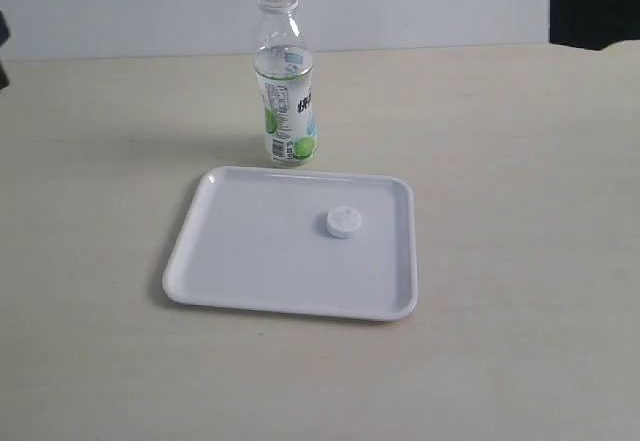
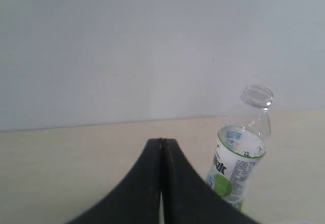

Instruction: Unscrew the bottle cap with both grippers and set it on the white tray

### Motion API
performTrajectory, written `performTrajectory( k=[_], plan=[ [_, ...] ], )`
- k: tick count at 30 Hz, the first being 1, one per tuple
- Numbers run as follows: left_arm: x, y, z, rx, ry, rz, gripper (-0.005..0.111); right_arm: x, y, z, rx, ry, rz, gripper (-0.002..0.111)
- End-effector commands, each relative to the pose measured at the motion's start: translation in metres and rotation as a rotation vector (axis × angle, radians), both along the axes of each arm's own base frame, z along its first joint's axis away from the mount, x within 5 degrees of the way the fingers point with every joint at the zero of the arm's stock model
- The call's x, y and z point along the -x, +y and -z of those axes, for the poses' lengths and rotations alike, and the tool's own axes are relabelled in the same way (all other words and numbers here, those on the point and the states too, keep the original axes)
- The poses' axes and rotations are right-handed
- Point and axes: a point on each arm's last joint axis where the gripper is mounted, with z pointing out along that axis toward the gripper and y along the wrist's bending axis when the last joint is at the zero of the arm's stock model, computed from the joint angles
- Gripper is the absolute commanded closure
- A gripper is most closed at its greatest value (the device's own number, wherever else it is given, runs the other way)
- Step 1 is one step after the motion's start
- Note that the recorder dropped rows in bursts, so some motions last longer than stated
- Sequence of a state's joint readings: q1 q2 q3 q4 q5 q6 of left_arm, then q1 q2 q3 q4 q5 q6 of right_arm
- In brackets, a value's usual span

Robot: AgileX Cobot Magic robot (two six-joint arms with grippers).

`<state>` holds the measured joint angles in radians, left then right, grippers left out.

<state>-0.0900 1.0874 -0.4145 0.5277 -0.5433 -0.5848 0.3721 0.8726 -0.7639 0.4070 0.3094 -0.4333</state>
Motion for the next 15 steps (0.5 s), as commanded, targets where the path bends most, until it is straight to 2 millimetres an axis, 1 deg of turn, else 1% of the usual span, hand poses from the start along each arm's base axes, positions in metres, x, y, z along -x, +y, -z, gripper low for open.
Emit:
performTrajectory(
  k=[1,5,8,12,15],
  plan=[
    [0.045,0.012,-0.002,-0.005,-0.071,-0.089,0.107,0.016,-0.009,0.005,-0.075,-0.062,0.049,0.108],
    [0.08,0.018,0.0,0.004,-0.122,-0.125,0.107,0.023,-0.014,0.015,-0.088,-0.09,0.069,0.108],
    [0.102,0.023,-0.002,0.0,-0.16,-0.159,0.107,0.025,-0.015,0.021,-0.085,-0.08,0.072,0.108],
    [0.122,0.026,-0.001,0.004,-0.239,-0.173,0.107,0.025,-0.015,0.026,-0.079,-0.058,0.068,0.108],
    [0.133,0.029,0.002,0.037,-0.256,-0.187,0.107,0.025,-0.015,0.027,-0.077,-0.052,0.067,0.108]
  ],
)
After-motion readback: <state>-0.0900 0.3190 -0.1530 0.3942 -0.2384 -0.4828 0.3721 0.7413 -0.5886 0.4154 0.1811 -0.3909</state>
